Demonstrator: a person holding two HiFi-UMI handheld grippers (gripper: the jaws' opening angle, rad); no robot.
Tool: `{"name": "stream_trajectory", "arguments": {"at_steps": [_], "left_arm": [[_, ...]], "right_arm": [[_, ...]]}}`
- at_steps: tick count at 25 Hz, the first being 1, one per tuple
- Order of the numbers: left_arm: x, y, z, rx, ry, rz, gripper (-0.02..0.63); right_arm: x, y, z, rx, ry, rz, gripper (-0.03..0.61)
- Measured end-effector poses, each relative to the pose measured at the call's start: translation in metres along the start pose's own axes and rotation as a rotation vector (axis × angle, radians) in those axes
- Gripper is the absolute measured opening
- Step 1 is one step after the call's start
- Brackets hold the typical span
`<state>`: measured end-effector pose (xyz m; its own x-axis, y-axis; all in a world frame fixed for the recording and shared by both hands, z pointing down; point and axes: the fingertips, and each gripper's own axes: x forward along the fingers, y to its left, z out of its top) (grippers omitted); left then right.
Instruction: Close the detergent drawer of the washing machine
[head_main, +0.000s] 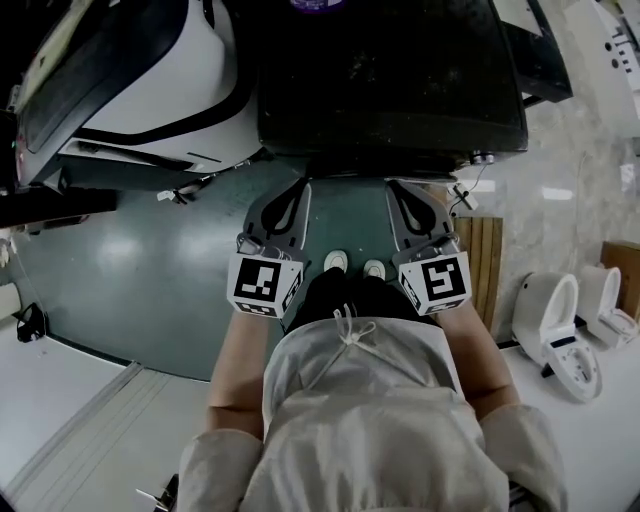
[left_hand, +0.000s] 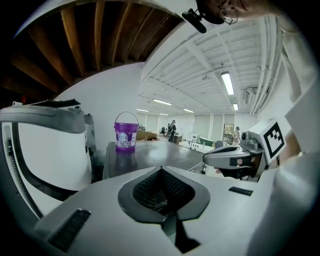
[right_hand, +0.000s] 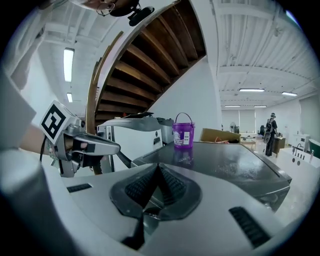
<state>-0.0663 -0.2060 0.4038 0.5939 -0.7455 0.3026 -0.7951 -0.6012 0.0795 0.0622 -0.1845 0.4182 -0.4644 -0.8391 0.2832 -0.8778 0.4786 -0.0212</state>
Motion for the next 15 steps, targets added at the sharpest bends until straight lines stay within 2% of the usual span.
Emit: {"name": "stream_trajectory", "arguments": {"at_steps": [5,8,15], "left_arm": [[-0.024,-0.014,0.052,0.046,-0.094,-0.023,0.018],[-0.040,-0.015,0.078,0.064,-0.137,-0.008,0.018],[-0.076,-0.021,0.122,0.081,-0.196,0.038,0.018]], "right_arm": [[-0.018,-0.006,0.032,-0.006,-0.060,-0.013,0.006],[-0.031,-0.010,0.048,-0.026,-0.088,-0.027,0.006],[-0.058,-0.002,0.088,-0.070,-0.162,0.012,0.003]]}}
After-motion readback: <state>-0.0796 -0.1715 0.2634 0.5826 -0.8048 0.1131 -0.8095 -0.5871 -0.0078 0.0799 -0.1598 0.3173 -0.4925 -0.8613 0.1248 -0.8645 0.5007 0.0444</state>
